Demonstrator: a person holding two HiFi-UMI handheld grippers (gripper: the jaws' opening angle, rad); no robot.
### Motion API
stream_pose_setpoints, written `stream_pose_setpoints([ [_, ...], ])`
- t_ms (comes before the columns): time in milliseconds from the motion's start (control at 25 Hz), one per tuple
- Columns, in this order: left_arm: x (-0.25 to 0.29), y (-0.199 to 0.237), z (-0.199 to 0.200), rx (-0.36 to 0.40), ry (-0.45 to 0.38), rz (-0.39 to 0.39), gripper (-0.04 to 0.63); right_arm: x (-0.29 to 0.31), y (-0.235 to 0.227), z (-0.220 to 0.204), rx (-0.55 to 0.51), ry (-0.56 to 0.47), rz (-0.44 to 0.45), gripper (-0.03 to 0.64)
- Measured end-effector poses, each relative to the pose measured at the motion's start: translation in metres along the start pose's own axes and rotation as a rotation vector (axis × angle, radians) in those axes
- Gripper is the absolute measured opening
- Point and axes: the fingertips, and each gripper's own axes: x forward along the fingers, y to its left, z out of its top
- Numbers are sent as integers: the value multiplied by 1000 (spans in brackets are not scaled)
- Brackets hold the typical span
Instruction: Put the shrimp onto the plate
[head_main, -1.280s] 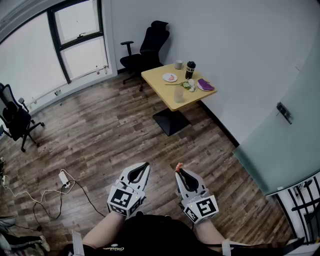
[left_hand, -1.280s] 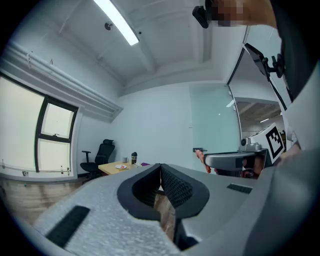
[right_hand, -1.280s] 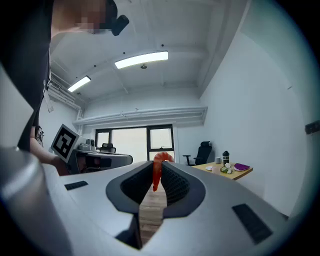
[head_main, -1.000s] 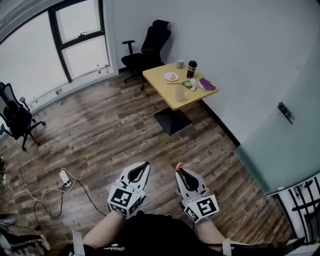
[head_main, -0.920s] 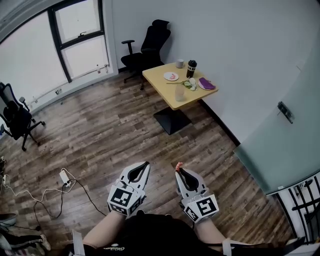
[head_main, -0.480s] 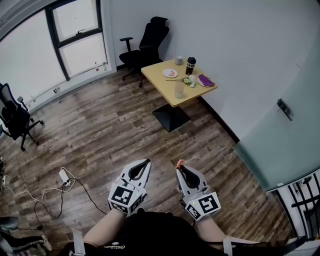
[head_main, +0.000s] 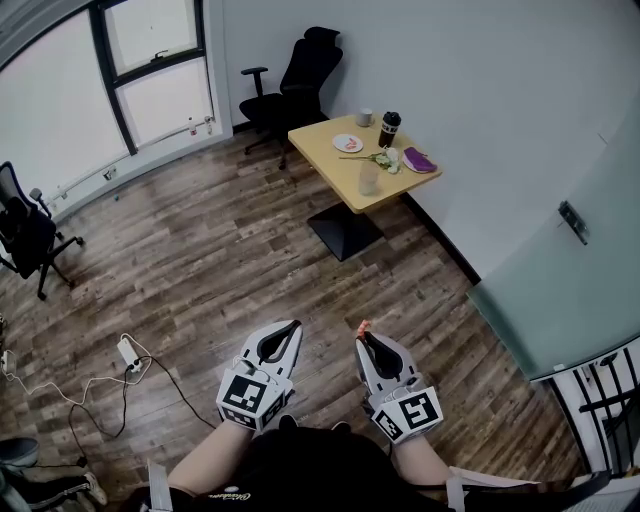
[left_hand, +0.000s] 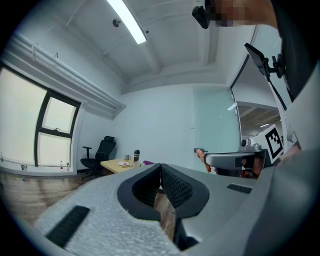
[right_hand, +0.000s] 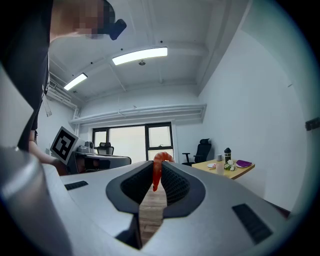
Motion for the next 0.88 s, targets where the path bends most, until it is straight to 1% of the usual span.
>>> stream_pose_setpoints([
  [200,-11,25,-6,-3,8,-20,6,23,21,-7,-12,13,-13,52],
  [320,-12,36,-7,-7,13,-26,7,30,25,-6,-12,15,-20,52],
  [640,2,52,-8,-8,15,-31,6,47,13,-8,-8,15,-28,52],
  [880,28,69,-6,3,15,-18,7,72,-12,-9,4,-2,-21,52],
])
